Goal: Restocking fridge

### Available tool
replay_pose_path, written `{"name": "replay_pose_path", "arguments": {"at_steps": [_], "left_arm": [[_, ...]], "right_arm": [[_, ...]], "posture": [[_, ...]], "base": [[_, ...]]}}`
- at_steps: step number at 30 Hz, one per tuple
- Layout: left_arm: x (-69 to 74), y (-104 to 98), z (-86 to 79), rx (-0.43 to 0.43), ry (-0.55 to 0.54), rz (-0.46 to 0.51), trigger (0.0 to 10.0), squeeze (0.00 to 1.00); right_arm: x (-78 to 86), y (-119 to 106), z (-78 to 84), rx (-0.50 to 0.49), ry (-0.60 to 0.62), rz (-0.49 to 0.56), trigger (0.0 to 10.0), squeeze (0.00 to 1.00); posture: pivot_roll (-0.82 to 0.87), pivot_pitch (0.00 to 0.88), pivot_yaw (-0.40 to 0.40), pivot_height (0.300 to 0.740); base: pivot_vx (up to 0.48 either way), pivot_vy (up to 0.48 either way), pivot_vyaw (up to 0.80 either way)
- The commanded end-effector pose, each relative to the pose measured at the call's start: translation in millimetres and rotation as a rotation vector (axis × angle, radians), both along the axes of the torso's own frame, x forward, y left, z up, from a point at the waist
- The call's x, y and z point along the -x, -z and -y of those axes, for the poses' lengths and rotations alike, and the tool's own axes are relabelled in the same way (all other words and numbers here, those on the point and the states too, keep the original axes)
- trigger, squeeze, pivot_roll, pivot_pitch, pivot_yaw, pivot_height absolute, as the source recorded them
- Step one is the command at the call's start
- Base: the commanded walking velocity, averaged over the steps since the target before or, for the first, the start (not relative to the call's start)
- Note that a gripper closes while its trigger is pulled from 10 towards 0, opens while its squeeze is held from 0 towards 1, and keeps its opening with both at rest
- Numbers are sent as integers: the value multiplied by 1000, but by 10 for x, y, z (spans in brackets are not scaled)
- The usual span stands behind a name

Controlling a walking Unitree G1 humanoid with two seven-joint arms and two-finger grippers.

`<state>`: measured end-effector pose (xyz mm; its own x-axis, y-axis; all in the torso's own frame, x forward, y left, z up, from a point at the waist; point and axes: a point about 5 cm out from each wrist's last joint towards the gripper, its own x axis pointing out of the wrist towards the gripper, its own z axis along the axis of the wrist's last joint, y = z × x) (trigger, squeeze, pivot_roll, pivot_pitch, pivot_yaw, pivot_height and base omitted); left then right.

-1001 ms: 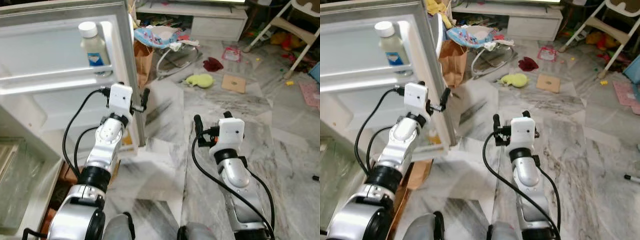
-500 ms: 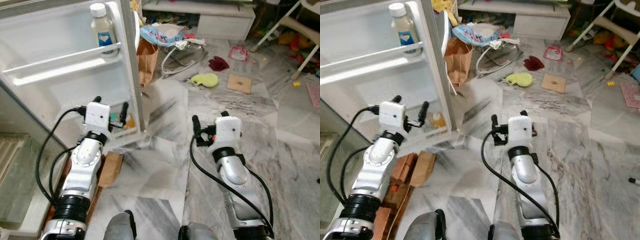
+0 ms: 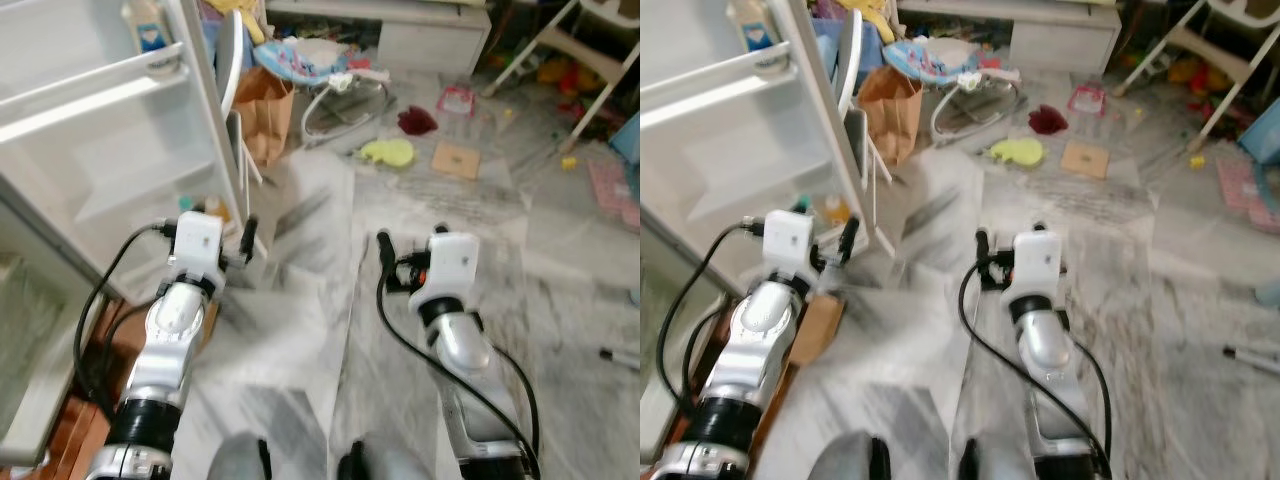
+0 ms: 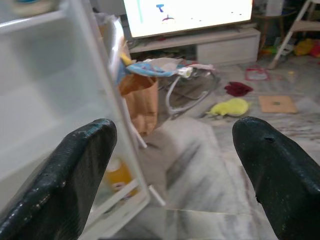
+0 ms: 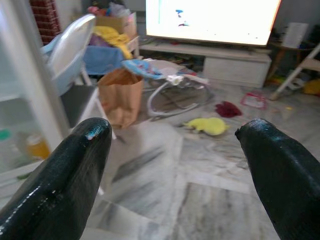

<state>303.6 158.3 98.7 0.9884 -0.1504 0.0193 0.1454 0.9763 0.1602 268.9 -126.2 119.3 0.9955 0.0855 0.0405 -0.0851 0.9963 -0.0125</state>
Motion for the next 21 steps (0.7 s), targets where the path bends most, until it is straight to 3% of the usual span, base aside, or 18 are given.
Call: {"name": "replay_pose_path", "arguments": {"at_steps": [1, 7, 21], "left_arm": [[-23, -20, 152, 12, 52, 10, 10000, 0], [-96, -91, 163, 46, 37, 30, 10000, 0], [-111, -67, 185, 63, 48, 25, 10000, 0]], "right_arm": [[21, 18, 142, 13, 52, -2, 10000, 0], [-28, -43, 173, 29, 56, 27, 10000, 0], [-33, -88, 177, 61, 96, 84, 10000, 0]], "posture": [[-76, 85, 24, 740], [-89, 75, 10, 740], [-99, 77, 14, 740]], "base": [[266, -247, -800], [414, 0, -800], [476, 0, -800]]}}
